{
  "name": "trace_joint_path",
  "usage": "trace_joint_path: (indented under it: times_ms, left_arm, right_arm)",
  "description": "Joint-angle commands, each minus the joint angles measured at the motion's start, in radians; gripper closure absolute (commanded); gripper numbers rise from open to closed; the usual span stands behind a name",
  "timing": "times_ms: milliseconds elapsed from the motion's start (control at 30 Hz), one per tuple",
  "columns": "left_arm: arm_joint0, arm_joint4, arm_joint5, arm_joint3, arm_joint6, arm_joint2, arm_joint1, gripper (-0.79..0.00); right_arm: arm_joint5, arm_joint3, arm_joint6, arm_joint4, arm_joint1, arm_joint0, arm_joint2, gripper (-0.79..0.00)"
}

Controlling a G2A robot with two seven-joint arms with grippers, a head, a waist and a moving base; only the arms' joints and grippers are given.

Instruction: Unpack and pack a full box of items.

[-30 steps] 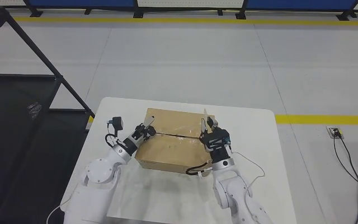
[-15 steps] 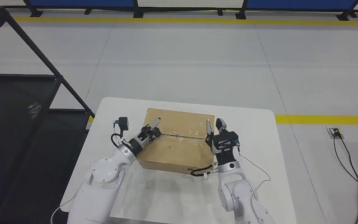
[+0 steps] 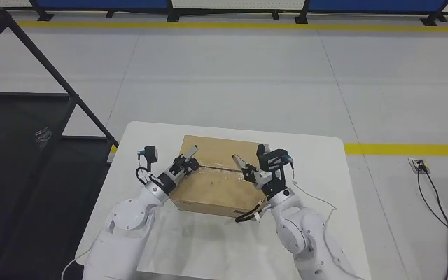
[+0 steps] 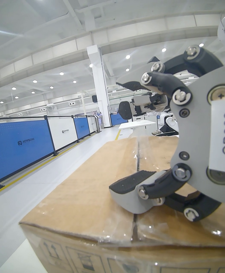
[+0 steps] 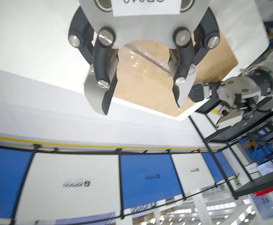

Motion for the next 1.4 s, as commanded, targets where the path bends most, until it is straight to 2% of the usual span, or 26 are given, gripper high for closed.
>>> trace_joint_path:
  times_ms: [0,100,133,167,200,233,267,300,633,867,1100,1367]
  left_arm:
    - [0.002,0.001,0.002,0.0,0.0,0.0,0.001,-0.785]
    - [0.002,-0.002,0.002,0.0,0.003,0.001,0.001,-0.785]
    - [0.002,-0.003,0.002,0.0,0.003,0.002,0.001,-0.785]
    - [0.002,-0.005,0.001,0.0,0.003,0.002,0.001,-0.785]
    - [0.002,-0.005,0.001,0.0,0.002,0.003,0.001,-0.785]
    - [0.002,-0.007,0.0,0.001,0.002,0.003,0.001,-0.785]
    - [0.001,-0.008,0.0,0.002,0.002,0.004,0.001,-0.785]
    - [0.001,-0.009,-0.001,0.002,0.002,0.004,0.001,-0.785]
    - [-0.008,-0.02,-0.008,0.013,-0.006,0.01,0.001,-0.785]
    - [-0.01,-0.024,-0.01,0.016,-0.009,0.01,0.003,-0.785]
    - [-0.01,-0.027,-0.013,0.017,-0.012,0.011,0.004,-0.785]
    - [-0.011,-0.027,-0.014,0.017,-0.013,0.014,0.005,-0.785]
  right_arm:
    - [-0.048,0.014,0.123,0.06,0.0,0.038,-0.002,-0.785]
    - [-0.095,0.022,0.219,0.121,0.0,0.073,-0.007,-0.785]
    - [-0.092,0.024,0.249,0.125,0.001,0.081,-0.007,-0.646]
    - [-0.08,0.023,0.279,0.129,0.001,0.09,-0.008,-0.437]
    - [-0.071,0.018,0.295,0.133,0.001,0.096,-0.008,-0.323]
    - [-0.067,0.015,0.314,0.138,0.001,0.098,-0.01,-0.262]
    - [-0.062,0.009,0.334,0.141,0.002,0.1,-0.009,-0.095]
    - [-0.057,0.0,0.349,0.147,0.003,0.099,-0.006,0.0]
    - [0.068,-0.018,0.569,0.121,0.009,0.124,-0.003,0.0]
    - [0.119,-0.056,0.603,0.106,0.015,0.109,0.017,0.0]
    - [0.172,-0.124,0.667,0.041,0.027,0.064,0.047,0.0]
    - [0.229,-0.217,0.681,-0.002,0.038,-0.006,0.09,0.0]
